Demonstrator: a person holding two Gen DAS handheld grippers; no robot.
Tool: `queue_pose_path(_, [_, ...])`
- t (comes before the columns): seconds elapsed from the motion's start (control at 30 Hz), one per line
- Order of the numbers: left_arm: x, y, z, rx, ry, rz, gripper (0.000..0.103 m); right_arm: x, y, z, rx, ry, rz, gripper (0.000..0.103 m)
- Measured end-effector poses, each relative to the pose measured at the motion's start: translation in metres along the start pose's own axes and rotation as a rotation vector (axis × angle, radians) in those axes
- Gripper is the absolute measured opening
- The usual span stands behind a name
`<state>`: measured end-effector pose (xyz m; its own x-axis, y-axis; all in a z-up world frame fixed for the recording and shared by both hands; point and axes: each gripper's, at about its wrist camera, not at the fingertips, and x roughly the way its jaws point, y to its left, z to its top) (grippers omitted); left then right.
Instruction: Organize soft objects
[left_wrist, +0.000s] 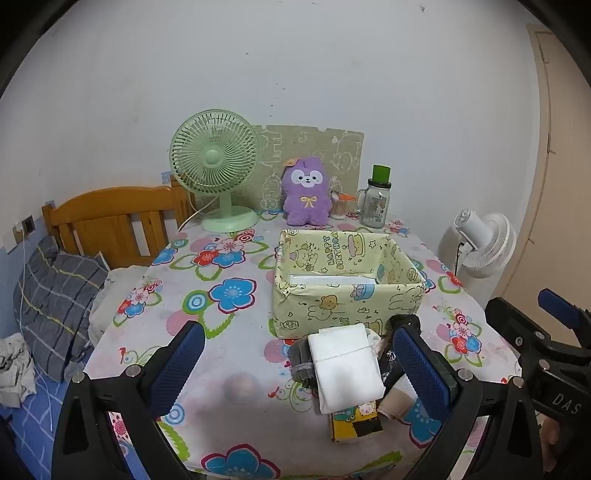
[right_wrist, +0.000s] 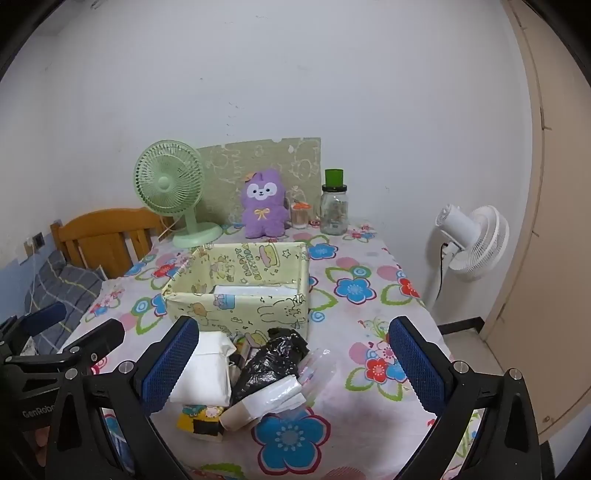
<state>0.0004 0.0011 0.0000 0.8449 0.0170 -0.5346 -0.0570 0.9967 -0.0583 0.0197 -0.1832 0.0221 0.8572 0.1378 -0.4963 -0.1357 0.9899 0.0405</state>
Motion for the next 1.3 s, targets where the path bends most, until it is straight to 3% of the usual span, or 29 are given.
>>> queue_pose_path(0.33, [-0.005,-0.007,0.001,0.018,-0.04,-0.006,0.103,0.005,-0.003,-0.003,0.011,0.004,-0.007,0.103])
queue_pose_path(1.3, [-0.005,-0.005,0.002,0.017,-0.052,-0.009,0.102,-0.007,-0.004,0.004,0.014,-0.028,-0.032,0.103])
